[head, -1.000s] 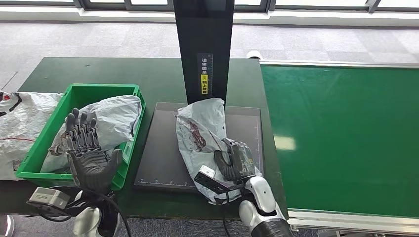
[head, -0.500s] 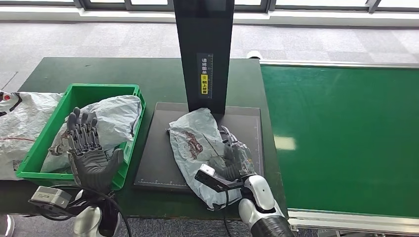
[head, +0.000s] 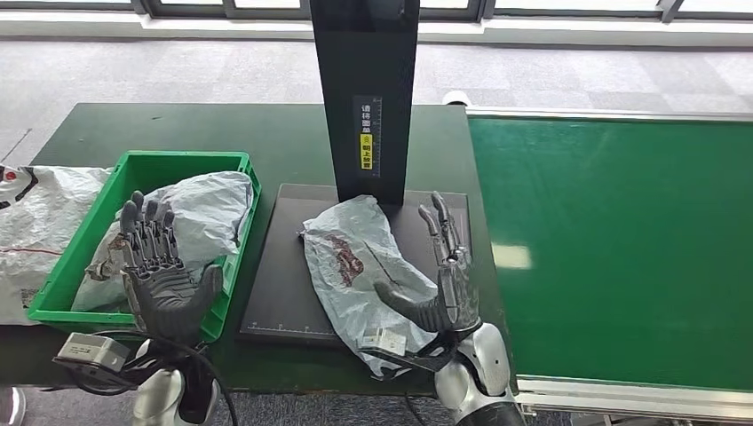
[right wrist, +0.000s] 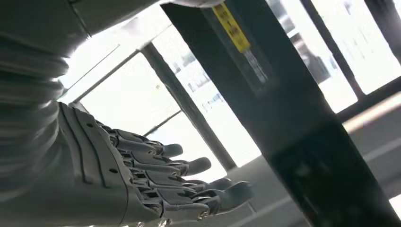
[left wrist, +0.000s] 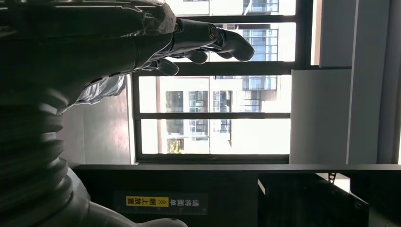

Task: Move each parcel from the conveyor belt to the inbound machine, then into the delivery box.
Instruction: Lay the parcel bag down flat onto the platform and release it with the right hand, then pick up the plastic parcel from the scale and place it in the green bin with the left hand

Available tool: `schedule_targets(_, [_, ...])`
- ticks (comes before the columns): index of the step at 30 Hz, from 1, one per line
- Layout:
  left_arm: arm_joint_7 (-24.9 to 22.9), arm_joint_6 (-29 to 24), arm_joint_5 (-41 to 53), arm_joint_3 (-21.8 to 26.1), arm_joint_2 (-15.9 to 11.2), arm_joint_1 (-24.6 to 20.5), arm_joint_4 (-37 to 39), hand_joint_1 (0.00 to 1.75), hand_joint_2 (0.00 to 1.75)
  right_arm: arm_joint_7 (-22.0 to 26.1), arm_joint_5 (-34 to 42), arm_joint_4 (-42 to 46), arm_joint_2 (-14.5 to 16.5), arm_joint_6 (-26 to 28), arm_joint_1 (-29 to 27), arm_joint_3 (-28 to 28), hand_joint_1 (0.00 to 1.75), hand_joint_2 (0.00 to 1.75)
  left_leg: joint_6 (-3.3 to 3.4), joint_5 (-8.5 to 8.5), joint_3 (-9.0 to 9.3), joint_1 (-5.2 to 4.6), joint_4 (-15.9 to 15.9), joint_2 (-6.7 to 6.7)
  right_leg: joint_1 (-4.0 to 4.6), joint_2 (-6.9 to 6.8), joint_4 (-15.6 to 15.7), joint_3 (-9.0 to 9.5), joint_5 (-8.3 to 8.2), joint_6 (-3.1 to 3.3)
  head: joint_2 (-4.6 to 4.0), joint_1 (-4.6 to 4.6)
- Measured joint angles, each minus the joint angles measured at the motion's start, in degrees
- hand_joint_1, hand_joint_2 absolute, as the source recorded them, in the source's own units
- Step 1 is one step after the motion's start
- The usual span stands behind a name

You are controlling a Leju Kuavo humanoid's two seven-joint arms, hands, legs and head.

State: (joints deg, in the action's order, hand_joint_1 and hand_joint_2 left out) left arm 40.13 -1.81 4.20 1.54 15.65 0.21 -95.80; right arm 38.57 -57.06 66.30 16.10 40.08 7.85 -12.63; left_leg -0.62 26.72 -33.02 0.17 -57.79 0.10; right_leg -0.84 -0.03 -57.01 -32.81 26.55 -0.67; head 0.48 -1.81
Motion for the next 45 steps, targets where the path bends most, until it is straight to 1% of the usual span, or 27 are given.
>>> schedule_targets(1, [0.0,-0.4,0.2,0.0,0.0,0.0,0.1,0.0,1.75,0.9,0.4,2.6,0.4,0.0,-1.0,0.7,0.0,1.75,0.0,0.0,0.0,0.0,0.0,-0.02,0.0,-0.03,0.0,0.0,0.01,0.0,0.0,0.0])
schedule_targets(5, [0.0,-1.5,0.4,-0.2,-0.1,0.0,1.1,0.0,1.75,1.3,1.9,13.8,1.4,0.2,-4.6,2.5,0.0,1.75,0.0,0.0,-0.01,-0.01,0.0,0.0,-0.01,-0.03,0.0,0.01,0.01,0.0,0.0,0.0])
schedule_targets(8, [-0.1,-2.8,1.8,-0.4,-0.2,-0.1,1.8,0.0,1.75,1.4,3.0,19.2,1.4,0.2,-5.9,3.1,0.0,1.75,0.0,0.0,0.02,-0.02,0.0,0.05,-0.02,0.02,0.0,0.01,0.0,0.01,0.0,0.0])
schedule_targets(14, [-2.1,-9.4,12.5,-2.4,-0.3,-2.2,5.7,0.0,1.75,1.4,7.7,26.9,1.5,0.2,-7.2,3.7,0.0,1.75,0.02,-0.02,0.04,-0.02,0.0,0.04,-0.02,0.01,0.0,0.06,-0.05,-0.02,0.0,0.0])
schedule_targets(18, [-2.6,-10.5,14.5,-3.6,-0.3,-3.5,8.0,0.0,1.75,1.5,8.6,29.9,1.5,0.2,-7.6,3.7,0.0,1.75,0.02,-0.02,0.07,-0.02,0.0,0.07,-0.02,0.04,0.0,0.05,-0.06,-0.01,0.0,-0.01])
schedule_targets(21, [-4.1,-11.8,18.4,-4.7,-0.3,-5.1,10.6,0.0,1.75,1.5,9.5,32.3,1.5,0.1,-7.9,3.6,0.0,1.75,0.04,-0.03,0.07,-0.02,0.0,-0.01,-0.02,-0.04,0.0,0.07,-0.05,-0.02,0.0,-0.01])
schedule_targets(25, [-7.3,-13.7,25.7,-7.7,-0.2,-9.0,17.3,0.0,1.75,1.6,11.5,35.5,1.5,0.0,-8.2,3.1,0.0,1.75,0.05,-0.04,0.06,-0.02,0.0,-0.04,-0.03,-0.05,0.0,0.1,-0.06,-0.02,0.0,-0.01])
schedule_targets(29, [-8.9,-16.1,29.1,-10.3,0.7,-13.1,25.3,0.0,1.75,1.5,14.2,36.2,1.5,-0.1,-8.1,2.2,0.0,1.75,0.06,-0.04,0.07,-0.04,0.0,-0.04,-0.04,-0.04,0.0,0.12,-0.09,-0.05,0.0,0.01])
schedule_targets(33, [-10.7,-17.6,31.8,-12.1,1.8,-16.1,32.5,0.0,1.75,1.1,15.1,36.1,1.5,-0.1,-7.9,1.2,0.0,1.75,0.06,-0.05,0.07,-0.04,0.0,-0.04,-0.04,-0.02,0.0,0.12,-0.12,-0.06,0.0,0.0])
schedule_targets(37, [-15.7,-18.4,35.9,-14.0,2.8,-19.4,41.3,0.0,1.75,1.6,16.0,35.9,1.5,-0.2,-7.8,0.8,0.0,1.75,0.06,-0.05,0.06,-0.04,0.0,-0.05,-0.04,-0.03,0.0,0.12,-0.12,-0.06,0.0,0.0])
schedule_targets(41, [-20.0,-20.7,39.8,-15.4,3.6,-21.9,50.1,0.0,1.75,1.6,16.8,35.6,1.5,-0.2,-7.8,0.8,0.0,1.75,0.06,-0.05,0.05,-0.03,0.0,-0.04,-0.04,-0.01,0.0,0.11,-0.12,-0.06,0.0,0.01])
schedule_targets(45, [-21.3,-21.4,41.1,-16.0,3.9,-23.3,55.4,0.0,1.75,1.6,16.9,35.5,1.5,-0.2,-7.8,0.8,0.0,1.75,0.06,-0.05,0.05,-0.03,0.0,-0.05,-0.03,-0.01,0.0,0.11,-0.11,-0.06,0.0,0.01])
